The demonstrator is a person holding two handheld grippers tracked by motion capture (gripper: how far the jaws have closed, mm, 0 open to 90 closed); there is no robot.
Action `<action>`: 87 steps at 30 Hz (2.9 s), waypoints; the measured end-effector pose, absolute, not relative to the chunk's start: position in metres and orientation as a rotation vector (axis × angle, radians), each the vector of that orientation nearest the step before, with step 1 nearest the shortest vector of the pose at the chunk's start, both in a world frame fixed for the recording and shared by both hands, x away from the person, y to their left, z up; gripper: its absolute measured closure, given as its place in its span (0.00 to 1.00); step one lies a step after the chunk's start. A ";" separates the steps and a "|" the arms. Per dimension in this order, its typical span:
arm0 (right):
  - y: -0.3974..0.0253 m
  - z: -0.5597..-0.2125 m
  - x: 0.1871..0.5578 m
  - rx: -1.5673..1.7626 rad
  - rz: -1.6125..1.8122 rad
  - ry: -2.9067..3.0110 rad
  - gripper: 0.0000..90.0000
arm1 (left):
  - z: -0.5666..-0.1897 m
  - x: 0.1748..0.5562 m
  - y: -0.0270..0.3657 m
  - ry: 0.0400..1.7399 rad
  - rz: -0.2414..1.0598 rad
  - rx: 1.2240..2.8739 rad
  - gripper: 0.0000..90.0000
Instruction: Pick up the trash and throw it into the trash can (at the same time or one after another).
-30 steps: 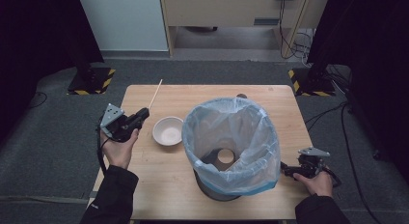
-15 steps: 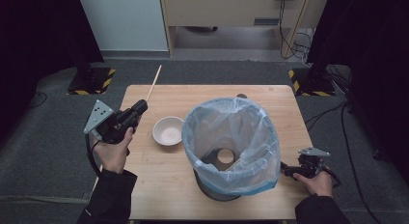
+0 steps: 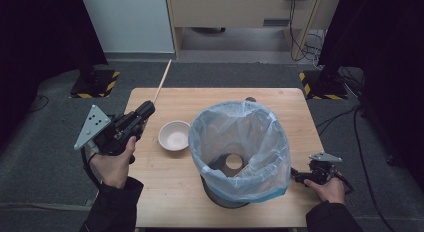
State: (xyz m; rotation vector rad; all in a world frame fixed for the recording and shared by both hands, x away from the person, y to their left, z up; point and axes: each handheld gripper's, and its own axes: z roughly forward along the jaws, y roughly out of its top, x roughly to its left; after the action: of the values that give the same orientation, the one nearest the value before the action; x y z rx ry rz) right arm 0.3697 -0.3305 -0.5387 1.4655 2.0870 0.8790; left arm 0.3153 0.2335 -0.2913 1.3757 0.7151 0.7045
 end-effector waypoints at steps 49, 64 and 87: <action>-0.330 -0.539 0.369 1.465 0.881 2.089 0.04 | -0.264 0.307 0.113 0.454 0.502 1.435 0.95; -0.329 -0.539 0.369 1.460 0.882 2.092 0.04 | -0.276 0.313 0.143 0.520 0.519 1.442 0.74; -0.329 -0.539 0.369 1.460 0.882 2.092 0.04 | -0.375 0.374 0.232 0.990 0.631 1.547 0.55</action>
State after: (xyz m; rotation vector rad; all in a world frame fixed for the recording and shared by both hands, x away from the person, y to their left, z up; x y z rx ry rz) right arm 0.3691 -0.3294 -0.5387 1.4603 2.0922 0.8820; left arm 0.3741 0.2320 -0.3754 1.5467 0.9903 0.6306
